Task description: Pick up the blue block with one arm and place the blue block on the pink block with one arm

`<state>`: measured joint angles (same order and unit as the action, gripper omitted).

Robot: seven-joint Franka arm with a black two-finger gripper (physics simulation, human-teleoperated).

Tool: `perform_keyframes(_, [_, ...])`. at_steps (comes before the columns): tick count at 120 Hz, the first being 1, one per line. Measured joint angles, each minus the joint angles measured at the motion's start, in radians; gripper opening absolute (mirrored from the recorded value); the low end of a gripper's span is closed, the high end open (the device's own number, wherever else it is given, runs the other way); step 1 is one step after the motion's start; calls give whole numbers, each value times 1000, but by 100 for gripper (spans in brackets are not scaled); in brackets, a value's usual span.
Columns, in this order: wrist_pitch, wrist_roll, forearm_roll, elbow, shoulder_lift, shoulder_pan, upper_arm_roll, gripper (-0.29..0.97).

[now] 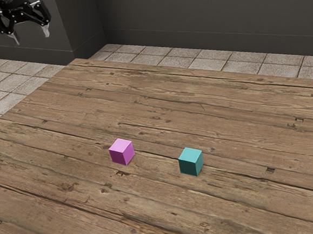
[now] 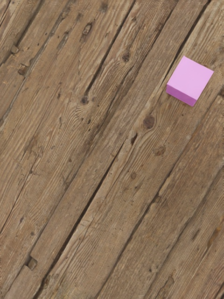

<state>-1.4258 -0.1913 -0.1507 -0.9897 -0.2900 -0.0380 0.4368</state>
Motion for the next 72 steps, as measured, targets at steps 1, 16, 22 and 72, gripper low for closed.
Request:
perform_keyframes(1, [0,1,0,0,0,-2,-5,66])
perform_keyframes(16, [-8,14,1,2,-1,-6,-29,66])
perform_keyframes(22, [-9,18,1,2,1,-5,-30,66])
perform_keyframes(72, [38,-19,-1,57,148,-129,-39,66])
